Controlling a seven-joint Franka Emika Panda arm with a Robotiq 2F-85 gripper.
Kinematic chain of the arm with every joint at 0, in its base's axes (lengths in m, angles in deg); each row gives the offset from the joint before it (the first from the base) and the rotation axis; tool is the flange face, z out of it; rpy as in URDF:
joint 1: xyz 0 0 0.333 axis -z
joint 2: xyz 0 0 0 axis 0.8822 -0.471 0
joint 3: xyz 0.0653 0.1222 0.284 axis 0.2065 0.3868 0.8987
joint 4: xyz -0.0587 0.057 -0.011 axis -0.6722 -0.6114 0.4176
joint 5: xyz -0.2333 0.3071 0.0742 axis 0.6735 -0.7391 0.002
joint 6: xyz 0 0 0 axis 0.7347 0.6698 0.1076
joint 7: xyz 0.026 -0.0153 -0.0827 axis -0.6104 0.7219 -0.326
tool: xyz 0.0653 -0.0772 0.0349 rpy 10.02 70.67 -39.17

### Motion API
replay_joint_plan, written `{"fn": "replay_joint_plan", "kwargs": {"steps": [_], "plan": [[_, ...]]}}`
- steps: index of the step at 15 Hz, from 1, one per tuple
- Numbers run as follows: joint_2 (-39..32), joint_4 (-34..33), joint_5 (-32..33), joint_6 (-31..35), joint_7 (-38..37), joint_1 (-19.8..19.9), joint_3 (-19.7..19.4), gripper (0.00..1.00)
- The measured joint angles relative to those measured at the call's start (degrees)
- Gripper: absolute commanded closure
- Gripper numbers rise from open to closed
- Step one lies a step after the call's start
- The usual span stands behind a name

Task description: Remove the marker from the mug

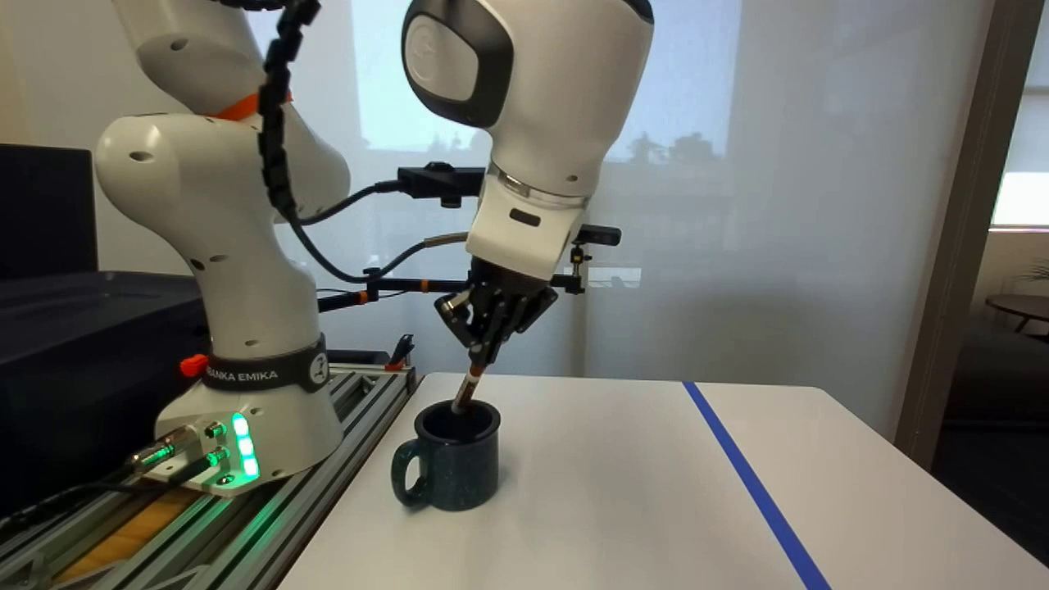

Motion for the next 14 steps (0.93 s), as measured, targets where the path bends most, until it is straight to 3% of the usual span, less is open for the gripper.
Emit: {"fn": "replay_joint_plan", "kwargs": {"steps": [7,14], "plan": [[7.7,-0.2,-0.8,-4.8,3.0,7.4,-6.7,0.97],[5.8,0.0,-4.4,-2.3,4.1,11.9,-10.6,0.97]]}}
